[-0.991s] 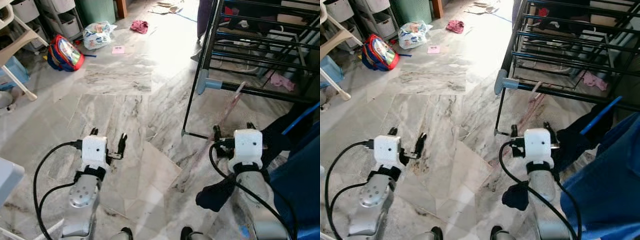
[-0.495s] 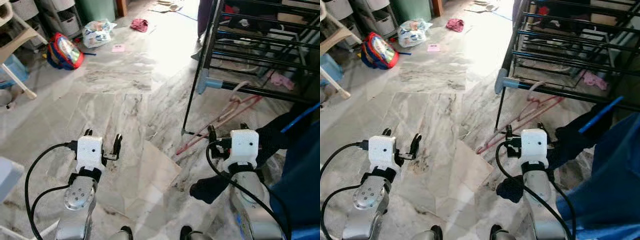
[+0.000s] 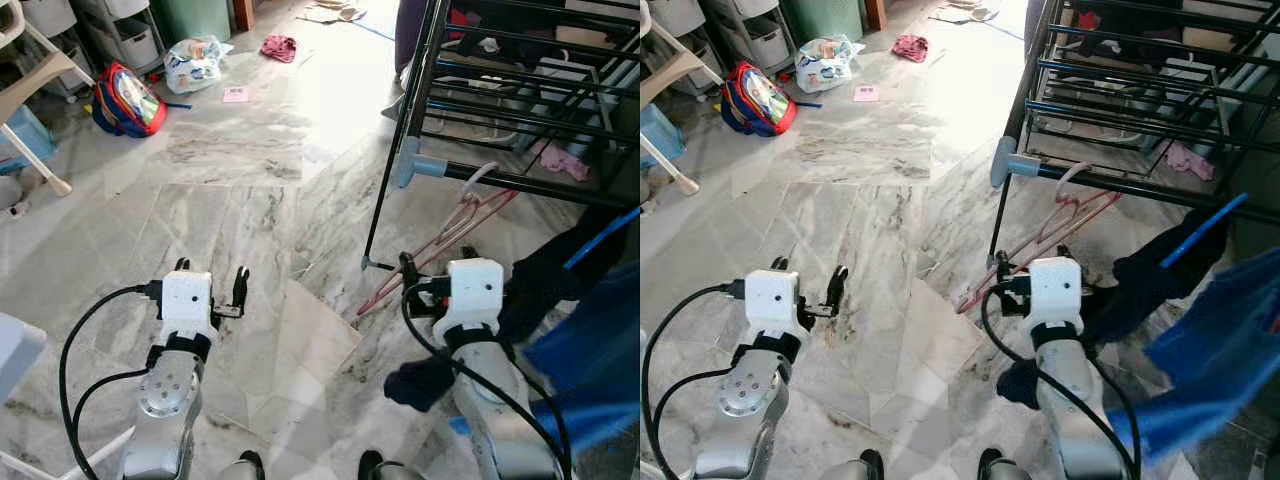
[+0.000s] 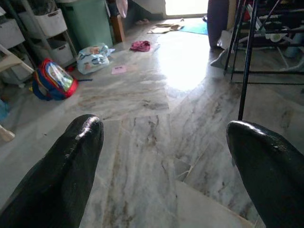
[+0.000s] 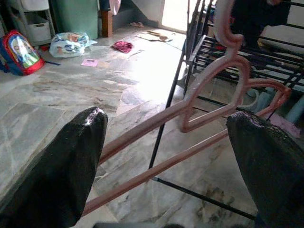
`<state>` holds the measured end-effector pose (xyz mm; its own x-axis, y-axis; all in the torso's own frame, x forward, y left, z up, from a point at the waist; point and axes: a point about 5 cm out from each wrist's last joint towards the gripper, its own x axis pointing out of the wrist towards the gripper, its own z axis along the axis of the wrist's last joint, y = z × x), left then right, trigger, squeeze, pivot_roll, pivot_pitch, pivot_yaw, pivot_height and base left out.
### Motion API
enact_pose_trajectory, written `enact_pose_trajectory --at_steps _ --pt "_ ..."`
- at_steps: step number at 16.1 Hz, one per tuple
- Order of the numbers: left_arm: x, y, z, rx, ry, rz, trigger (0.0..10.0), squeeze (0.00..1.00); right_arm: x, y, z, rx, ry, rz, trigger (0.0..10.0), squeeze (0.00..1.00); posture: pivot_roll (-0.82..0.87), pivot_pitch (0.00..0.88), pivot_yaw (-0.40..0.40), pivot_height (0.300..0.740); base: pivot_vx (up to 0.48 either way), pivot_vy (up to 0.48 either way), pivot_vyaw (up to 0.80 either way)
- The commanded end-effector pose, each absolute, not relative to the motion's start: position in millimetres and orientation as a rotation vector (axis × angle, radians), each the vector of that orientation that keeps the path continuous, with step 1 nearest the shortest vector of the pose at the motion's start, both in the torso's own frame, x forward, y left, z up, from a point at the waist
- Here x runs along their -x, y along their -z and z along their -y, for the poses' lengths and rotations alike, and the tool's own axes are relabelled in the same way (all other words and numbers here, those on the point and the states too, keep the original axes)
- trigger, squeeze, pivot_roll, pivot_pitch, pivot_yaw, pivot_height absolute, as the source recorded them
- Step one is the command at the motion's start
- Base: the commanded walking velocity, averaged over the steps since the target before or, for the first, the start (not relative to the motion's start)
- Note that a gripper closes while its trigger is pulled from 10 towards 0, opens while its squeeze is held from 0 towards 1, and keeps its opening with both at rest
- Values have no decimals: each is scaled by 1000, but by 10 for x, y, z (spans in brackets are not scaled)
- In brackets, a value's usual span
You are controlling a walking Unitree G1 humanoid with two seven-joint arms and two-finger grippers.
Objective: Hang hanger
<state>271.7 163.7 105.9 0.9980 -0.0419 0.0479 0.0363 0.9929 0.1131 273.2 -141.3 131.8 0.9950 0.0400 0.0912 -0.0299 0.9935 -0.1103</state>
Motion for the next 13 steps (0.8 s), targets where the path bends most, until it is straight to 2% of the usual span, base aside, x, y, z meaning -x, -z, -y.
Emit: enact_pose_trajectory --at_steps 1,10,13 --pt "-2711 -1006 -1682 -118 16 22 10000 0 -2731 -1305 1418 103 -34 91 10000 0 123 225 1 740 0 0 0" --pt "-2745 -953 -1679 -121 46 -3 10000 0 -2716 -1257 1428 75 -18 69 10000 0 116 238 23 740 -261 0 0" --pt "-2766 -896 -1683 -129 54 -17 10000 0 -2713 -1219 1453 75 -11 52 10000 0 107 210 21 740 -270 0 0"
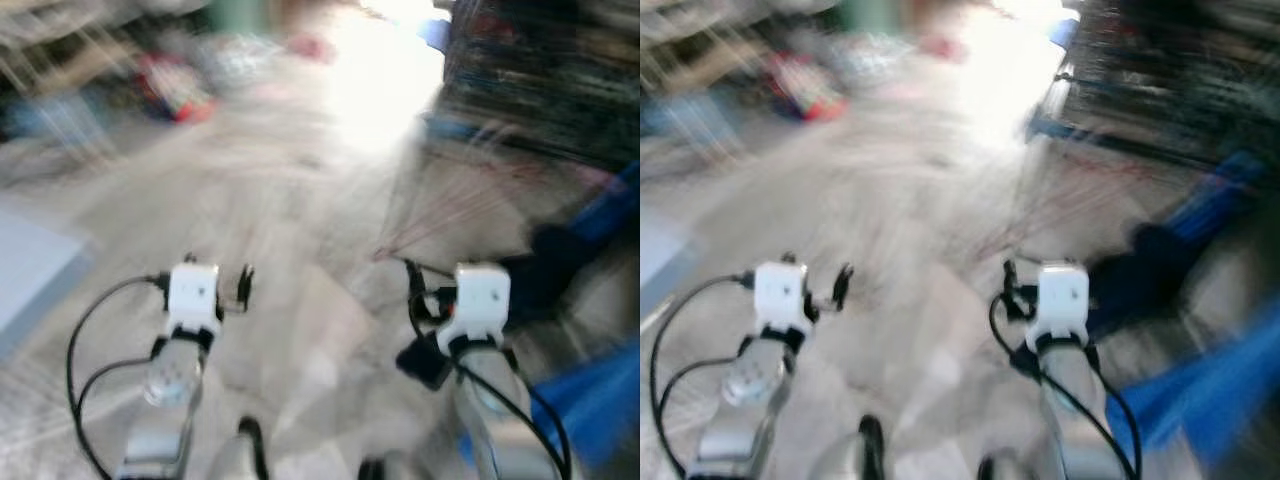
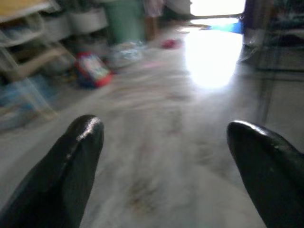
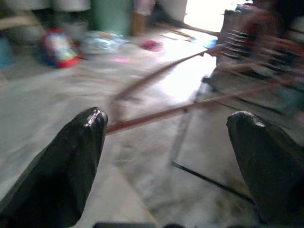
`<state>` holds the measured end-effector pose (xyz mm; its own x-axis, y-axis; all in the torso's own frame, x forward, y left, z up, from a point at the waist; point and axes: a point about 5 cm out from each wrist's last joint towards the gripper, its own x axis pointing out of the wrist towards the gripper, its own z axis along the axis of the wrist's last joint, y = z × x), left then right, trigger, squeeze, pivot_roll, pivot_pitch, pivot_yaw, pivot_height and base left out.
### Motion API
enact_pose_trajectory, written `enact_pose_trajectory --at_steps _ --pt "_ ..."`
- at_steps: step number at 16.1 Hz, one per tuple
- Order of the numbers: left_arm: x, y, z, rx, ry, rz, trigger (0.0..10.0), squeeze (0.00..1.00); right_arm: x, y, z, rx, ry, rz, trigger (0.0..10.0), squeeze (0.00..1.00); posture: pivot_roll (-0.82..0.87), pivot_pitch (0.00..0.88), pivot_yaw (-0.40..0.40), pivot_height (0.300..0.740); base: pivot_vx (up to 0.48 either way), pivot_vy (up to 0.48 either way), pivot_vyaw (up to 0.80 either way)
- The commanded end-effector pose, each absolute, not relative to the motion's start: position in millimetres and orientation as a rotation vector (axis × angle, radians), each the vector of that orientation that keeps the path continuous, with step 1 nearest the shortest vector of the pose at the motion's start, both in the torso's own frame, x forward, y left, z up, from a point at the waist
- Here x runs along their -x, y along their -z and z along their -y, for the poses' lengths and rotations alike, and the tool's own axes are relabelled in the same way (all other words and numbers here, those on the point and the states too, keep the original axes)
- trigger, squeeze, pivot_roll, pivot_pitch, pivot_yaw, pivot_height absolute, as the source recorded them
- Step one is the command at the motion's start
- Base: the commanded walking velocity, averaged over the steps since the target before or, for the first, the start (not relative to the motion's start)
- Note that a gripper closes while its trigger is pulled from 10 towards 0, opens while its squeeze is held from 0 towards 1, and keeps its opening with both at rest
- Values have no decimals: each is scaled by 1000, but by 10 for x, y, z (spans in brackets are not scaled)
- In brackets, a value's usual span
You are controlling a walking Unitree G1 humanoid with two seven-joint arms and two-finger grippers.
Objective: Hang hanger
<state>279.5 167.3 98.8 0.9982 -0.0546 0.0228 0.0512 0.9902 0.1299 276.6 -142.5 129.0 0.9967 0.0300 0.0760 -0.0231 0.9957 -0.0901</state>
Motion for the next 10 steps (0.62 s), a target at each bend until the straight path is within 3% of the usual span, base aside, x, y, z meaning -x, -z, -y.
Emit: enact_pose_trajectory --at_steps 1,8,10 --pt "-2779 -891 -1682 -130 56 -18 10000 0 -2720 -1217 1463 79 -8 50 10000 0 107 210 21 740 -270 0 0" --pt "-2939 -830 -1738 -160 51 -19 10000 0 -2812 -1127 1485 177 18 39 10000 0 94 81 13 740 -270 0 0" --pt "-2968 -807 -1731 -161 53 -24 10000 0 -2821 -1091 1516 127 36 23 10000 0 92 48 9 740 -261 0 0"
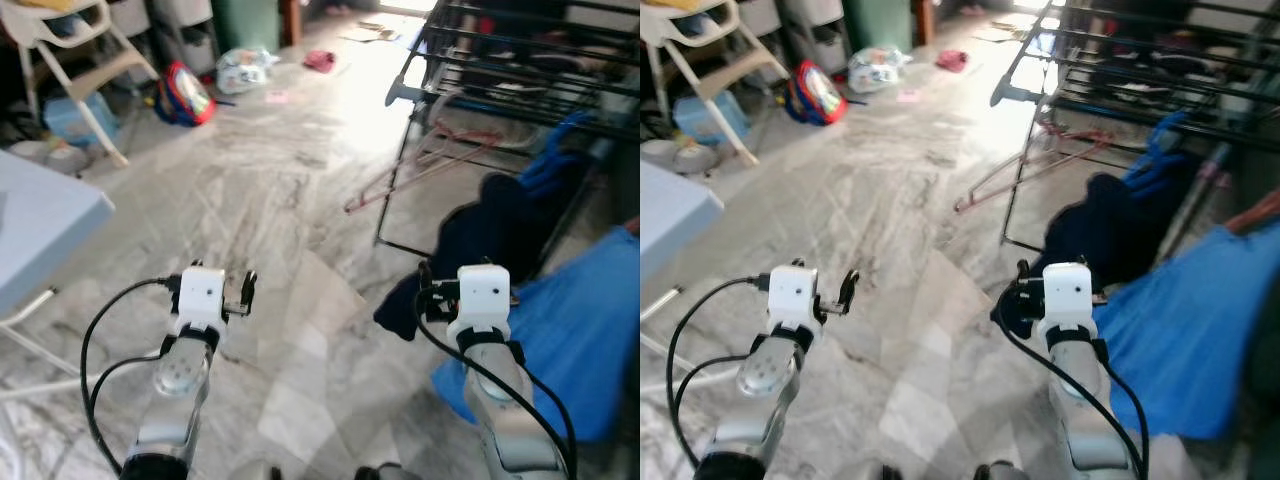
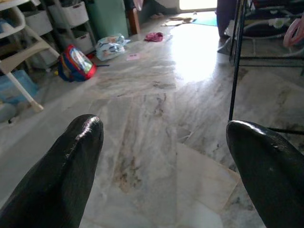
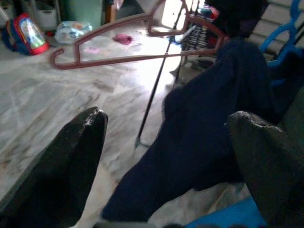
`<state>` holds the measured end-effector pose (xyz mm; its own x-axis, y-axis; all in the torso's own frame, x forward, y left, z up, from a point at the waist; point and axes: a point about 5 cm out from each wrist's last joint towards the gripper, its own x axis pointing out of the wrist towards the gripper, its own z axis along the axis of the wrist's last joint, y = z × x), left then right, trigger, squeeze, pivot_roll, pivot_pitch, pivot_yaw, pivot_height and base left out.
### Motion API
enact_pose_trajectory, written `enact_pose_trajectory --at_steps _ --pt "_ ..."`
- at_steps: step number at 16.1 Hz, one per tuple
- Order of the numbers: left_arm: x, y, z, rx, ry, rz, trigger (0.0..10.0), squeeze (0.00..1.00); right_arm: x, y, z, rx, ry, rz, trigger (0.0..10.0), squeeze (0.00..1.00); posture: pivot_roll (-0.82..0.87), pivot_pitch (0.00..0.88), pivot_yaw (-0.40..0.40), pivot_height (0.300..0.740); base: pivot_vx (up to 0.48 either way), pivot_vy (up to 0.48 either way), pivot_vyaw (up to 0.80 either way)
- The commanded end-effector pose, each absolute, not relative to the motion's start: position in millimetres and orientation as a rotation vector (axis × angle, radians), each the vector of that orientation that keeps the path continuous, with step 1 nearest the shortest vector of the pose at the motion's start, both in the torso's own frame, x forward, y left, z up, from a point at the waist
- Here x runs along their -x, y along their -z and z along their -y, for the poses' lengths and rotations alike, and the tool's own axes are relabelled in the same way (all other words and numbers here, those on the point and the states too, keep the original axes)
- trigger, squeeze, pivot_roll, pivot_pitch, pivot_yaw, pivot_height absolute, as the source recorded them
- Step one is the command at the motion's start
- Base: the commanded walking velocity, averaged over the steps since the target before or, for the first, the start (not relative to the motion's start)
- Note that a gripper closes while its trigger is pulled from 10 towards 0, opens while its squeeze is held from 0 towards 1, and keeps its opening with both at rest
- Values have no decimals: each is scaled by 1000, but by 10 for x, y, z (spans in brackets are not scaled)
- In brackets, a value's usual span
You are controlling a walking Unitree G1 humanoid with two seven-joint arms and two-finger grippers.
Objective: Hang hanger
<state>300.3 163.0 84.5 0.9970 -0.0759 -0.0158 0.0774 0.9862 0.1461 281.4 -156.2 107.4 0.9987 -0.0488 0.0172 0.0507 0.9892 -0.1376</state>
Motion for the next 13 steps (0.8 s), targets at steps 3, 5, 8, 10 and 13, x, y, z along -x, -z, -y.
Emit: enact_pose_trajectory --at_steps 3,5,8,10,13 --pt "-3024 -775 -1715 -160 55 -26 10000 0 -2830 -981 1586 103 76 -29 10000 0 94 8 11 740 -252 0 0" --pt "-3059 -767 -1687 -154 60 -20 10000 0 -2857 -968 1562 106 54 -22 10000 0 93 3 20 740 0 0 0" --pt "-3075 -756 -1674 -150 63 -18 10000 0 -2879 -980 1508 87 27 -7 10000 0 91 19 27 740 0 0 0" --pt "-3097 -756 -1672 -137 60 -14 10000 0 -2925 -1020 1432 102 -12 16 10000 0 90 55 33 740 0 0 0" --pt "-3139 -748 -1643 -133 59 -9 10000 0 -3032 -1106 1294 112 -71 58 10000 0 94 83 36 740 0 0 0"
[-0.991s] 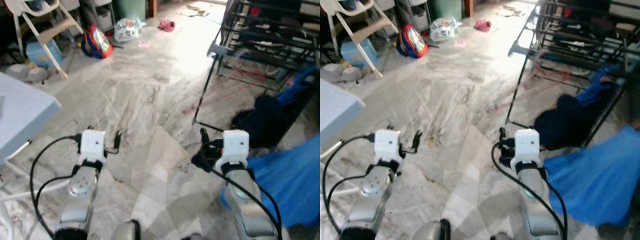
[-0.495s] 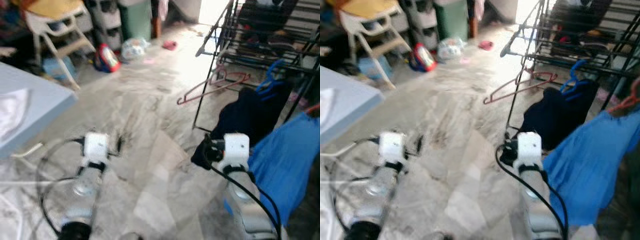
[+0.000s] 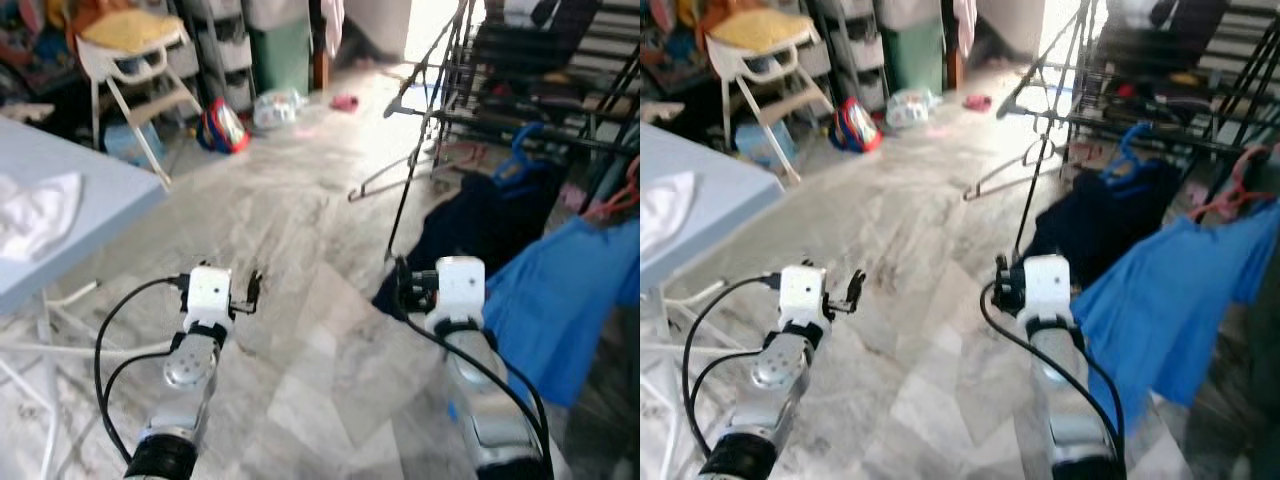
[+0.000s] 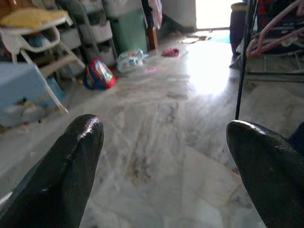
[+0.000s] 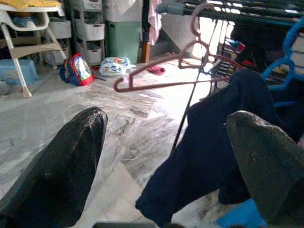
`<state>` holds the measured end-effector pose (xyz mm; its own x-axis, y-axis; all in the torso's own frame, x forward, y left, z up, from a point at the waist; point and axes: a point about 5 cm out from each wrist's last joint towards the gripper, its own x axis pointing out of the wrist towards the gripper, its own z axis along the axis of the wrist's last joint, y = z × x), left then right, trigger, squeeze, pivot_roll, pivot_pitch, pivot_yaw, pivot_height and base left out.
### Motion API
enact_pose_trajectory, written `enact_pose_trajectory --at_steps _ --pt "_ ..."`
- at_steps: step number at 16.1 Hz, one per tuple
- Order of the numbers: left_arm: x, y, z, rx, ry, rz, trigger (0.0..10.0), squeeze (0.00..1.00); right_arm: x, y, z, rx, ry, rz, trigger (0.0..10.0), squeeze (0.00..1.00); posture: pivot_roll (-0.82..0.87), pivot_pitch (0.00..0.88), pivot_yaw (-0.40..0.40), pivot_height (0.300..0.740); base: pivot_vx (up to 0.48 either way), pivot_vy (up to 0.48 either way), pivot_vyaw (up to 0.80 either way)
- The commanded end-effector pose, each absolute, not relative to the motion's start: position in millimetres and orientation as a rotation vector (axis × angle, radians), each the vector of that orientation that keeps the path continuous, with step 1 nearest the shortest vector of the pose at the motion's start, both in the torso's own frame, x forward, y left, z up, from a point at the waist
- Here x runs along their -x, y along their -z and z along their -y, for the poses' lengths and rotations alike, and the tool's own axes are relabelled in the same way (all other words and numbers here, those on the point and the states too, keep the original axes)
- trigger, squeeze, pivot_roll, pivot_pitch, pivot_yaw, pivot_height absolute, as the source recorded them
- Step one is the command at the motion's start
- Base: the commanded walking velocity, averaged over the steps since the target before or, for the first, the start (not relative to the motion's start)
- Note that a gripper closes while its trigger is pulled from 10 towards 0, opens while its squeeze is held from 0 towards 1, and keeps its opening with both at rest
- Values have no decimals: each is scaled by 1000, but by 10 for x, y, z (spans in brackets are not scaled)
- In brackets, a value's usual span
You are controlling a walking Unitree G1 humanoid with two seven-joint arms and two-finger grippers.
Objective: Hang hanger
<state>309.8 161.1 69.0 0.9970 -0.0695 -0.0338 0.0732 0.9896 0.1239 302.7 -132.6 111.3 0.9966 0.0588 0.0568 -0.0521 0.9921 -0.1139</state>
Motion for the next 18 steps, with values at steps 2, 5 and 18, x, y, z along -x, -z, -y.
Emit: enact_pose_trajectory --at_steps 2,5,18 --pt "-3151 -755 -1641 -137 65 -8 10000 0 -3071 -1165 1221 152 -109 88 10000 0 102 97 34 740 0 0 400" --pt "-3130 -707 -1673 -125 58 -21 10000 0 -3063 -1112 1217 153 -120 78 10000 0 109 111 27 740 0 0 800" --pt "-3182 -703 -1623 -107 48 -9 10000 0 -3079 -1075 1213 180 -129 80 10000 0 96 153 25 740 0 0 800"
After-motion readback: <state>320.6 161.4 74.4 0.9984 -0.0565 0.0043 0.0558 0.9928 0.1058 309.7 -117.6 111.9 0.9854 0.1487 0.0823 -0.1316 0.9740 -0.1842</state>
